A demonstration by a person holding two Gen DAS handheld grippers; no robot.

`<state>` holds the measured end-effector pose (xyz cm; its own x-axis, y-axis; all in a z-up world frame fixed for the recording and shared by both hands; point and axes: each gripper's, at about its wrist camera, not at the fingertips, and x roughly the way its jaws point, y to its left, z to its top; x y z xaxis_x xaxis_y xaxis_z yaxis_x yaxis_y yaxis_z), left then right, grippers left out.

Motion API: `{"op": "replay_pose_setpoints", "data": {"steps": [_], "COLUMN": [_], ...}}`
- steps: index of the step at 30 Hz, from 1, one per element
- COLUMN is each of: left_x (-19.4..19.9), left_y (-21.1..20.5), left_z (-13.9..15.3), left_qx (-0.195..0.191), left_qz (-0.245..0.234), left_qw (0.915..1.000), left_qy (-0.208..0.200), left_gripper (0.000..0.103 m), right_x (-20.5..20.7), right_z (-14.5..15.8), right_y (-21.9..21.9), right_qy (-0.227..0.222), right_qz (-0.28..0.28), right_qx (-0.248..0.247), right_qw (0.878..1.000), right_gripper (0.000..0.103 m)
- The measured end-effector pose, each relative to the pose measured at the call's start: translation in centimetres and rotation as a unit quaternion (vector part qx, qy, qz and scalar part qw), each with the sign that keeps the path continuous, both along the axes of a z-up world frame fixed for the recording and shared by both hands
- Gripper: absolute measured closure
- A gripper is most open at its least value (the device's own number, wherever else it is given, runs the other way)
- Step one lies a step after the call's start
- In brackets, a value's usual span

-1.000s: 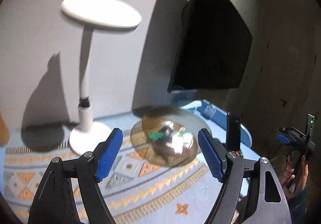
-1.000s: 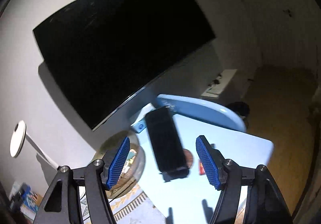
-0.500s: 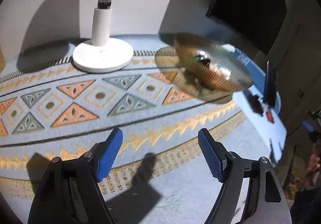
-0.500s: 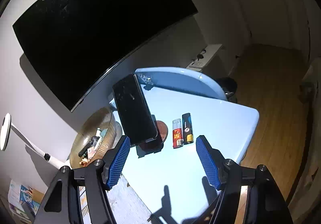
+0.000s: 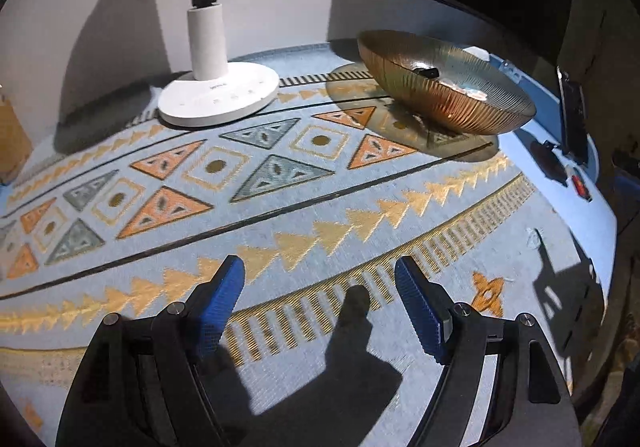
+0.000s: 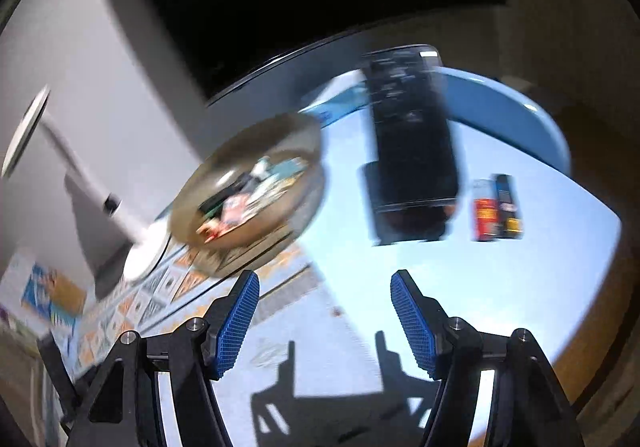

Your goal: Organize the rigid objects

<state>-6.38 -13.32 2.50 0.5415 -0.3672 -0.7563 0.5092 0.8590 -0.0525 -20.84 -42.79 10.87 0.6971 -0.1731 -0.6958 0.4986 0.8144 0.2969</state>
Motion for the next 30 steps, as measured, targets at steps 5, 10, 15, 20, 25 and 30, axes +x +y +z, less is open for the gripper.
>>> {"op": "replay_pose_setpoints", "data": {"steps": [5, 10, 15, 20, 25, 30], "left_x": [-1.3, -1.9, -2.2, -1.8, -0.8, -0.1], "left_y": [1.1, 3.0, 5.9, 8.5, 11.1, 12.6], "left_z": [1.4, 2.7, 3.5, 3.2, 1.9, 0.3], "left_qx": [0.018, 0.018, 0.012, 0.005, 0.005, -0.001], "left_qz": [0.012, 0.031, 0.06, 0.097, 0.162, 0.195], "left_qw": [0.9993, 0.9986, 0.9971, 0.9946, 0.9867, 0.9807], "left_qy": [-0.03, -0.039, -0.045, -0.037, -0.014, -0.011], "left_gripper": [0.027, 0.027, 0.027, 0.027, 0.027, 0.027], "right_x": [3.0, 5.3, 7.0, 8.8, 11.0, 11.8], "right_z": [-0.5, -1.4, -2.8, -4.7, -7.0, -8.1], "right_y": [4.5, 8.8, 13.1, 16.9, 20.6, 22.8], "right_qy": [0.009, 0.022, 0.026, 0.031, 0.049, 0.058], "right_qz": [0.066, 0.121, 0.165, 0.195, 0.225, 0.237], "right_qx": [-0.013, -0.016, -0.013, -0.015, -0.04, -0.077], "right_qw": [0.998, 0.992, 0.986, 0.98, 0.972, 0.967], "right_gripper": [0.036, 0.036, 0.036, 0.036, 0.036, 0.036]}}
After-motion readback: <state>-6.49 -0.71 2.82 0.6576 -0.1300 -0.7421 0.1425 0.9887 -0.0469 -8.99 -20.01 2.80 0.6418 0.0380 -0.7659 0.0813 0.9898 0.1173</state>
